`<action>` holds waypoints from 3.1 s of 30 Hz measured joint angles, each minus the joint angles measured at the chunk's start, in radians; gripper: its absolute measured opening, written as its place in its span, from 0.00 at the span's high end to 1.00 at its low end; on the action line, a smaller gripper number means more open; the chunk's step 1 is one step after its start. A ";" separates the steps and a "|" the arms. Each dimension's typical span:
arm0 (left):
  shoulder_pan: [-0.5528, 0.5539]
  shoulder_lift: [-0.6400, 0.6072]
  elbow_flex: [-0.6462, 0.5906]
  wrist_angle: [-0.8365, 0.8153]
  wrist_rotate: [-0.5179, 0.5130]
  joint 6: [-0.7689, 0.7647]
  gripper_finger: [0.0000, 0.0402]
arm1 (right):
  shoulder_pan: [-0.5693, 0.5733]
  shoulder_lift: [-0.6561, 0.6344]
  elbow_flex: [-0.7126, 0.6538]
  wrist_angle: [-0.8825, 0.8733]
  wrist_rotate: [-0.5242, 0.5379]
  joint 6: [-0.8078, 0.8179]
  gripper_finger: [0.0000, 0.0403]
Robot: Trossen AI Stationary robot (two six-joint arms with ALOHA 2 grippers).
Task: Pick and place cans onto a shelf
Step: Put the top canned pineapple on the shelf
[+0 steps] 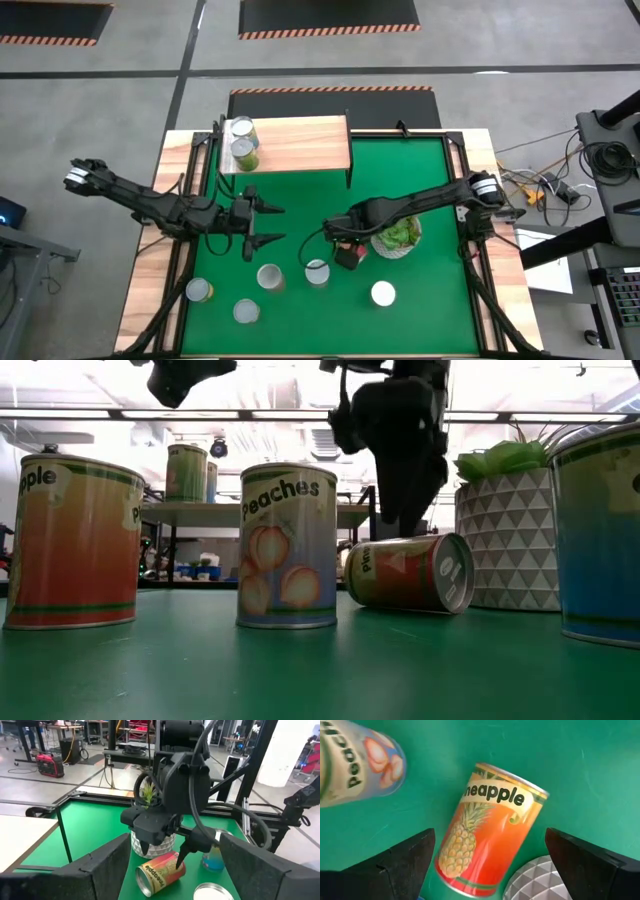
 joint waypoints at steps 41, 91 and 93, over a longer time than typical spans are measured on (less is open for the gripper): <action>-0.094 -0.190 -0.011 0.161 -0.078 0.239 0.29 | -0.024 -0.180 0.002 0.207 0.263 -0.064 0.25; -0.100 -0.376 -0.051 0.030 -0.044 0.162 0.29 | -0.349 0.211 0.009 1.433 0.359 -0.610 0.16; -0.100 -0.376 -0.051 0.030 -0.044 0.162 0.29 | -0.349 0.211 0.009 1.423 0.358 -0.608 0.15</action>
